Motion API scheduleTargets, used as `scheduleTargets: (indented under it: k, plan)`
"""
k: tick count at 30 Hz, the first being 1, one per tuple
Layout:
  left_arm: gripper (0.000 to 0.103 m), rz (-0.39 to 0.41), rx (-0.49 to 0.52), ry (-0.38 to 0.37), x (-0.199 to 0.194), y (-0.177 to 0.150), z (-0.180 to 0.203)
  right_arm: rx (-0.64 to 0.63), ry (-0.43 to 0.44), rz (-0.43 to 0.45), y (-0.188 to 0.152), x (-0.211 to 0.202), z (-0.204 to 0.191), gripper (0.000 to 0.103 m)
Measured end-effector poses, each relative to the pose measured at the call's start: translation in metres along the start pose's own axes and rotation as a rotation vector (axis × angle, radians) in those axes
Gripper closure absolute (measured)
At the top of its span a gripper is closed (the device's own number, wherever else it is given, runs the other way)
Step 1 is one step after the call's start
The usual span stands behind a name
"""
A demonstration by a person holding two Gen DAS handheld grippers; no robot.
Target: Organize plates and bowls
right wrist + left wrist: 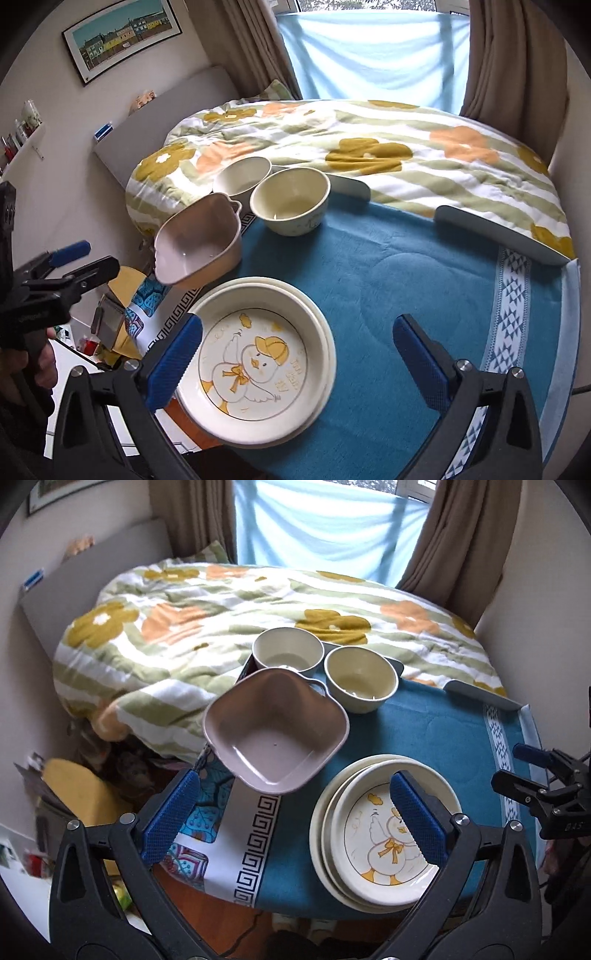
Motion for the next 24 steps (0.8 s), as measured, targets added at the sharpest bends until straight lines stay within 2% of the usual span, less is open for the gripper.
scheduleTargets:
  k: [5, 8, 9, 10, 12, 14, 17, 18, 19, 24]
  plan:
    - [0.002, -0.062, -0.034, -0.035, 0.022, 0.009, -0.044, 0.002, 0.066, -0.015, 0.02, 0.019, -0.02, 0.0]
    - [0.011, -0.11, -0.063, -0.078, 0.045, 0.015, -0.072, -0.001, 0.086, -0.041, 0.028, 0.039, -0.033, 0.002]
    - [0.02, -0.131, -0.073, -0.093, 0.052, 0.017, -0.079, -0.004, 0.08, -0.057, 0.03, 0.048, -0.038, 0.004]
    - [0.028, -0.158, -0.079, -0.118, 0.063, 0.019, -0.086, -0.004, 0.072, -0.071, 0.032, 0.055, -0.042, 0.006]
    - [0.033, -0.19, -0.075, -0.151, 0.078, 0.021, -0.093, 0.012, 0.074, -0.099, 0.036, 0.074, -0.049, 0.013]
    - [0.038, -0.22, -0.072, -0.18, 0.096, 0.024, -0.101, 0.031, 0.074, -0.133, 0.039, 0.094, -0.054, 0.025]
    - [0.042, -0.256, -0.065, -0.218, 0.119, 0.029, -0.107, 0.057, 0.058, -0.179, 0.043, 0.123, -0.06, 0.034]
    - [0.047, -0.266, -0.059, -0.227, 0.126, 0.03, -0.108, 0.076, 0.057, -0.195, 0.043, 0.132, -0.06, 0.036]
    - [0.048, -0.276, -0.055, -0.235, 0.132, 0.032, -0.108, 0.097, 0.061, -0.207, 0.043, 0.14, -0.06, 0.041]
    - [0.05, -0.297, -0.028, -0.263, 0.153, 0.037, -0.107, 0.19, 0.052, -0.25, 0.046, 0.169, -0.056, 0.05]
Point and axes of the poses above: each gripper's, at about its wrist camera, not at the fingertips, and x roughly the way its jaws point, z to its right, y to its top, the point moved 4 cm from there along x, roughly the way its jaws point, and after that the axes turned 1 degree about z, right-handed, at the moved point
